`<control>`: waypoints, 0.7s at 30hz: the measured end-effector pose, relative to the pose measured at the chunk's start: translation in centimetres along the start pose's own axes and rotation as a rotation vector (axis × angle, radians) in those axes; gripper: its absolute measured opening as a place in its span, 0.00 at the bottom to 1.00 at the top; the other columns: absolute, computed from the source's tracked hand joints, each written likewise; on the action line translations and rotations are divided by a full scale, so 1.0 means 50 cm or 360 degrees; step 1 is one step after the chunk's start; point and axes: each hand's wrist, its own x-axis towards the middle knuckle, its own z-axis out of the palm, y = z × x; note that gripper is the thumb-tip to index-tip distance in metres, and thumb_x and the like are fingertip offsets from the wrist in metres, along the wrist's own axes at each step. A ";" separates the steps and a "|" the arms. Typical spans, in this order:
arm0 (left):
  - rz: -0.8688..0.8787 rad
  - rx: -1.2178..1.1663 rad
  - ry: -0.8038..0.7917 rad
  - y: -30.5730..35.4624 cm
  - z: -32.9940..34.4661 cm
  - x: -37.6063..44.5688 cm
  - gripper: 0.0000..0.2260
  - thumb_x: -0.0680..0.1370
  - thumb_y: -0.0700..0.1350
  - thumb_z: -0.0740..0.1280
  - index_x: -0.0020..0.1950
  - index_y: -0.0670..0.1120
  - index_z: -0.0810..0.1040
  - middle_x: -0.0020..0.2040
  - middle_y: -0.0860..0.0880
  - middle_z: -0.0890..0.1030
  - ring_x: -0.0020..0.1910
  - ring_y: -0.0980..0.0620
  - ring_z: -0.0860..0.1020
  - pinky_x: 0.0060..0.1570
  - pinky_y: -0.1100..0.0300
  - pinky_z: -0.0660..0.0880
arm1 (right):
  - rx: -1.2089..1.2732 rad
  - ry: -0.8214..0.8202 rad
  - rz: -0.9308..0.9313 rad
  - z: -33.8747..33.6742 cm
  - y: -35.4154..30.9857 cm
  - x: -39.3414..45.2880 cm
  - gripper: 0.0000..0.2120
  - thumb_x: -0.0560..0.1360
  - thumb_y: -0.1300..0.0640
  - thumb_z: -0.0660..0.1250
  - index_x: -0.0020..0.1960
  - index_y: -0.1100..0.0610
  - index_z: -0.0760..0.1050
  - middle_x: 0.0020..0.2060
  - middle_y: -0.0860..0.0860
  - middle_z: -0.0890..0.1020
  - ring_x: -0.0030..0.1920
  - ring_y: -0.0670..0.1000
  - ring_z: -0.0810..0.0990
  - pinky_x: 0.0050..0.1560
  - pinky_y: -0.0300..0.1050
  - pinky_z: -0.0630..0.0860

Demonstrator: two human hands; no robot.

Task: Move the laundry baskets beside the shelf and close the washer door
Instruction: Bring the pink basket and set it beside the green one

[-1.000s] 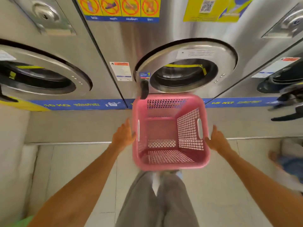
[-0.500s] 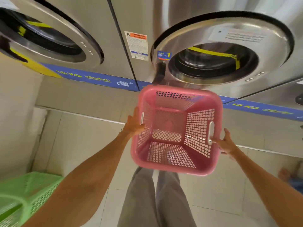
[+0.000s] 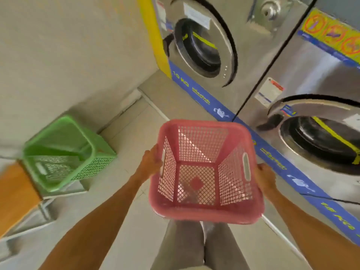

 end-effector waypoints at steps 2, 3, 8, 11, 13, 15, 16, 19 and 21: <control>-0.0132 -0.0092 0.0204 -0.051 -0.064 -0.028 0.26 0.77 0.38 0.67 0.75 0.45 0.66 0.55 0.42 0.80 0.50 0.41 0.83 0.48 0.43 0.83 | 0.0026 0.0037 -0.0235 0.045 -0.116 -0.002 0.20 0.80 0.46 0.63 0.34 0.57 0.67 0.27 0.52 0.72 0.32 0.55 0.73 0.36 0.49 0.67; -0.0180 -0.0145 0.0289 -0.077 -0.093 -0.042 0.26 0.78 0.38 0.66 0.76 0.45 0.65 0.57 0.41 0.80 0.52 0.40 0.82 0.49 0.42 0.82 | -0.0009 0.0026 -0.0351 0.067 -0.176 -0.007 0.20 0.80 0.45 0.63 0.35 0.57 0.68 0.27 0.51 0.71 0.31 0.55 0.72 0.33 0.48 0.66; -0.0390 -0.0313 0.0808 -0.194 -0.229 -0.103 0.24 0.81 0.44 0.65 0.77 0.48 0.65 0.61 0.39 0.77 0.55 0.41 0.80 0.54 0.40 0.80 | -0.0254 -0.0146 -0.0787 0.179 -0.463 -0.046 0.25 0.79 0.37 0.61 0.46 0.61 0.73 0.35 0.54 0.79 0.37 0.58 0.76 0.39 0.51 0.72; -0.0462 -0.0281 0.1039 -0.238 -0.316 -0.124 0.24 0.81 0.46 0.65 0.76 0.48 0.66 0.59 0.41 0.75 0.56 0.44 0.76 0.56 0.42 0.78 | -0.0334 -0.0161 -0.1005 0.242 -0.607 -0.087 0.23 0.80 0.40 0.62 0.47 0.61 0.74 0.36 0.56 0.79 0.42 0.62 0.80 0.41 0.48 0.67; -0.0450 -0.0275 0.1145 -0.258 -0.382 -0.130 0.22 0.81 0.44 0.65 0.75 0.44 0.67 0.57 0.40 0.76 0.54 0.43 0.76 0.55 0.42 0.78 | -0.0389 -0.0163 -0.1120 0.274 -0.703 -0.117 0.23 0.79 0.40 0.62 0.47 0.61 0.74 0.41 0.59 0.81 0.46 0.62 0.81 0.42 0.47 0.67; -0.0417 -0.0289 0.1207 -0.271 -0.449 -0.132 0.22 0.81 0.42 0.65 0.74 0.42 0.68 0.55 0.38 0.78 0.50 0.39 0.79 0.51 0.41 0.80 | -0.0428 -0.0171 -0.1205 0.300 -0.791 -0.144 0.25 0.79 0.38 0.62 0.49 0.62 0.75 0.44 0.60 0.82 0.47 0.62 0.82 0.42 0.48 0.70; -0.0412 -0.0277 0.1240 -0.276 -0.481 -0.131 0.22 0.81 0.42 0.65 0.74 0.41 0.68 0.54 0.38 0.78 0.49 0.39 0.80 0.50 0.42 0.81 | -0.0427 -0.0174 -0.1248 0.312 -0.831 -0.155 0.25 0.79 0.39 0.62 0.51 0.63 0.76 0.45 0.62 0.83 0.48 0.64 0.82 0.43 0.50 0.73; -0.0402 -0.0254 0.1326 -0.291 -0.568 -0.117 0.22 0.80 0.42 0.66 0.74 0.40 0.69 0.53 0.37 0.78 0.48 0.38 0.80 0.50 0.43 0.81 | -0.0453 -0.0175 -0.1348 0.345 -0.938 -0.170 0.25 0.80 0.41 0.62 0.53 0.65 0.76 0.47 0.64 0.83 0.49 0.65 0.82 0.48 0.57 0.78; -0.0381 -0.0266 0.1341 -0.305 -0.619 -0.097 0.22 0.80 0.42 0.66 0.73 0.40 0.69 0.53 0.38 0.79 0.48 0.38 0.80 0.50 0.43 0.82 | -0.0448 -0.0174 -0.1371 0.371 -1.003 -0.167 0.22 0.80 0.44 0.62 0.53 0.65 0.77 0.47 0.64 0.83 0.48 0.65 0.82 0.47 0.57 0.78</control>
